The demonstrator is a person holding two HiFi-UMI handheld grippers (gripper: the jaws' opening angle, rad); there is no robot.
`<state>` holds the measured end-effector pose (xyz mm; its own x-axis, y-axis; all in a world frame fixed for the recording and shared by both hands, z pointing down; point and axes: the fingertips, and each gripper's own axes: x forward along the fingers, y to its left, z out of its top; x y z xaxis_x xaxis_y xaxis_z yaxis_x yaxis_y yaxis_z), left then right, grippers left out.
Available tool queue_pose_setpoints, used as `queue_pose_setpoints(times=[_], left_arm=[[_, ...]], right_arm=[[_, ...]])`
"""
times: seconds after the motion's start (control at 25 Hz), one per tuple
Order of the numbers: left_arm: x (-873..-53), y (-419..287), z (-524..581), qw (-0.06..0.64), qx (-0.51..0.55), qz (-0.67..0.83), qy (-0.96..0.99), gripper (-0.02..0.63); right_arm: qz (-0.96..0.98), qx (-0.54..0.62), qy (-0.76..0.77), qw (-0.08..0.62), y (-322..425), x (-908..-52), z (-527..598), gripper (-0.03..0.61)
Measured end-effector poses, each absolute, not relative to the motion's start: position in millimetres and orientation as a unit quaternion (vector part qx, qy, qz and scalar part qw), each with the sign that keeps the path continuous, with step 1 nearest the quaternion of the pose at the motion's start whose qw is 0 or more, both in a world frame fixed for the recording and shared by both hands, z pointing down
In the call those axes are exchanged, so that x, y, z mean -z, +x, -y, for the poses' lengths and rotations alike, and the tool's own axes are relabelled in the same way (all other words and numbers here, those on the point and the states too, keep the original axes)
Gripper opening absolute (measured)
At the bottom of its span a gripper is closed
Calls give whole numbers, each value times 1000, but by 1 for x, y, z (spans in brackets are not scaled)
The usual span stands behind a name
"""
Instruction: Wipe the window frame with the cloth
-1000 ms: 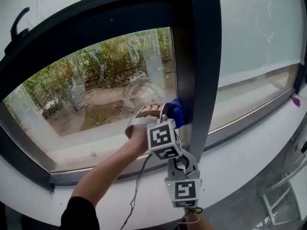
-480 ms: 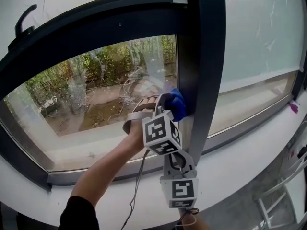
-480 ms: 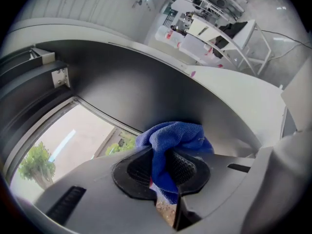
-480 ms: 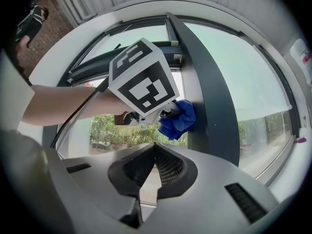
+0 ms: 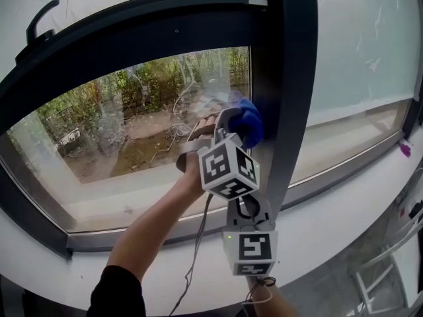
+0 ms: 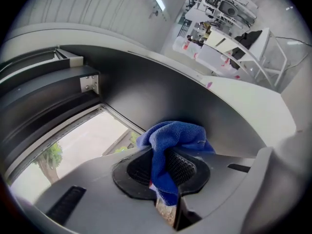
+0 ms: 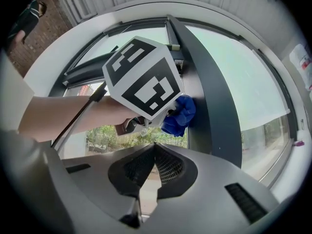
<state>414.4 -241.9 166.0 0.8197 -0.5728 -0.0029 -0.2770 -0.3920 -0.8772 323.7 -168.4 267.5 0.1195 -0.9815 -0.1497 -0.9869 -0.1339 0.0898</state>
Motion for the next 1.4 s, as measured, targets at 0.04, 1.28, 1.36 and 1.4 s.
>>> queue_pose_setpoints(times=[0.04, 1.28, 1.36, 1.4], left_arm=[[-163, 414, 242, 480, 144, -259, -826, 61], [-87, 408, 244, 420, 56, -287, -859, 63], [-80, 408, 244, 418, 51, -290, -859, 63], [-77, 408, 243, 417, 50, -290, -860, 63]], right_arm=[[-661, -76, -746, 38, 325, -264, 169, 6], [-642, -85, -761, 34, 322, -238, 155, 6], [-642, -86, -761, 34, 321, -237, 154, 6], [-642, -87, -761, 34, 321, -236, 154, 6]])
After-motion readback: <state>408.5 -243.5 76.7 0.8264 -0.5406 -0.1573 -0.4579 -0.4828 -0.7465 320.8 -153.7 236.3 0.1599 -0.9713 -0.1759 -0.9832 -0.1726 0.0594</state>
